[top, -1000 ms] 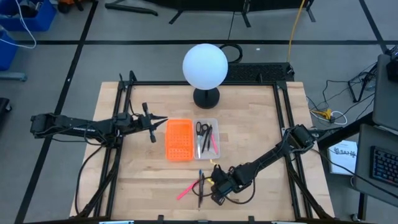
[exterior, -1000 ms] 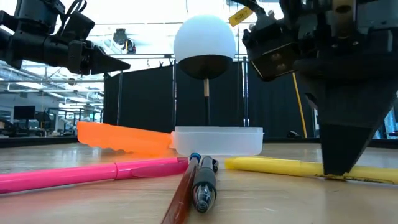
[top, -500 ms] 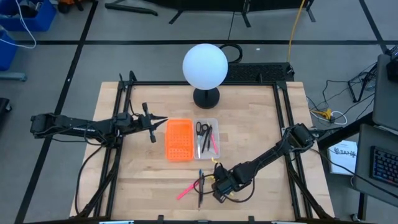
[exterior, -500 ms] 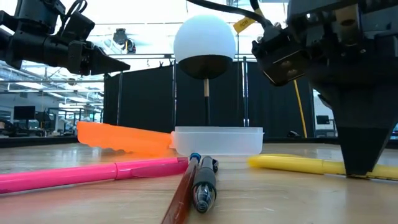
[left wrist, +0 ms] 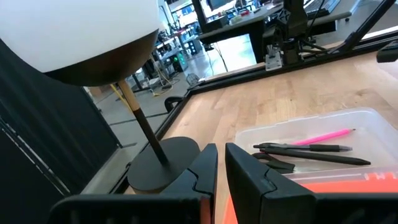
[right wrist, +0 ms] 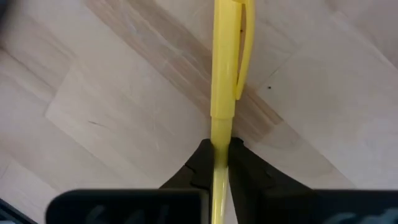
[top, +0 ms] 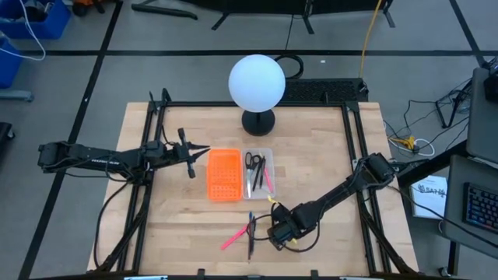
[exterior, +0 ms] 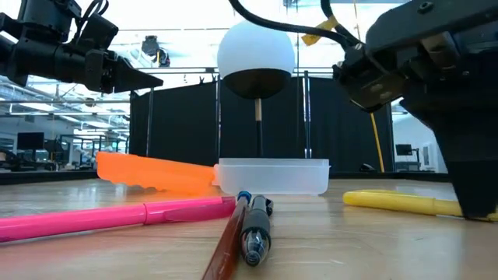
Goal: Pick & place school supplies into a supply box
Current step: Put the yellow highlighter into the supply box
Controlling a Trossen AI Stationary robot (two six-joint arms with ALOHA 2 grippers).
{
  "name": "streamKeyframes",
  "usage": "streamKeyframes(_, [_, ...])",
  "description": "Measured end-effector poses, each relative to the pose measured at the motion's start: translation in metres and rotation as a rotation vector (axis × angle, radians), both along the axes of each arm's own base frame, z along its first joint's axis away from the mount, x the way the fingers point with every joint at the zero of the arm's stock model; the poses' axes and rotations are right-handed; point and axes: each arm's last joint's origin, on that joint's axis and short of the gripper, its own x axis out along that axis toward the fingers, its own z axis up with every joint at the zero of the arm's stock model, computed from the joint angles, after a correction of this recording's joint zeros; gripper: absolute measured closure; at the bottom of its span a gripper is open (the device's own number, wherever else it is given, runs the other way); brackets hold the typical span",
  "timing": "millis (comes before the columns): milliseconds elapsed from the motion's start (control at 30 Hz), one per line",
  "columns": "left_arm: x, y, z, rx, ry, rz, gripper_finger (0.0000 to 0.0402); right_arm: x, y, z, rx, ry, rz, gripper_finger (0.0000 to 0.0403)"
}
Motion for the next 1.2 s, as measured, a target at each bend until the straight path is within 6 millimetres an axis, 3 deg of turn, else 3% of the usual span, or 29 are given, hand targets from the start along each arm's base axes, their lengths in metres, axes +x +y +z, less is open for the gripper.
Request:
streamKeyframes(200, [0.0,0.0,0.0,0.0,0.001,0.0,0.036,0.011,0.004,0.039,-0.038,-0.168,0.004,0.0384])
streamKeyframes(333, [0.0,0.0,0.0,0.001,0.0,0.0,0.036,0.013,-0.003,0.055,-0.106,-0.253,-0.02,0.0386])
streamKeyframes(700, [0.0,0.0,0.0,-0.001,0.0,0.001,0.036,0.023,-0.004,0.096,-0.036,-0.514,-0.003,0.0386])
streamKeyframes(933, [0.0,0.0,0.0,-0.004,0.0,0.0,0.036,0.043,-0.056,0.137,-0.135,-0.751,-0.178,0.0386])
streamKeyframes(1067, [0.0,0.0,0.0,-0.004,-0.001,0.0,0.036,0.053,-0.093,0.138,-0.152,-0.738,-0.276,0.0386])
streamKeyframes(1200, [0.0,0.0,0.0,-0.011,-0.003,0.0,0.036,0.065,-0.128,0.122,-0.128,-0.662,-0.367,0.0386])
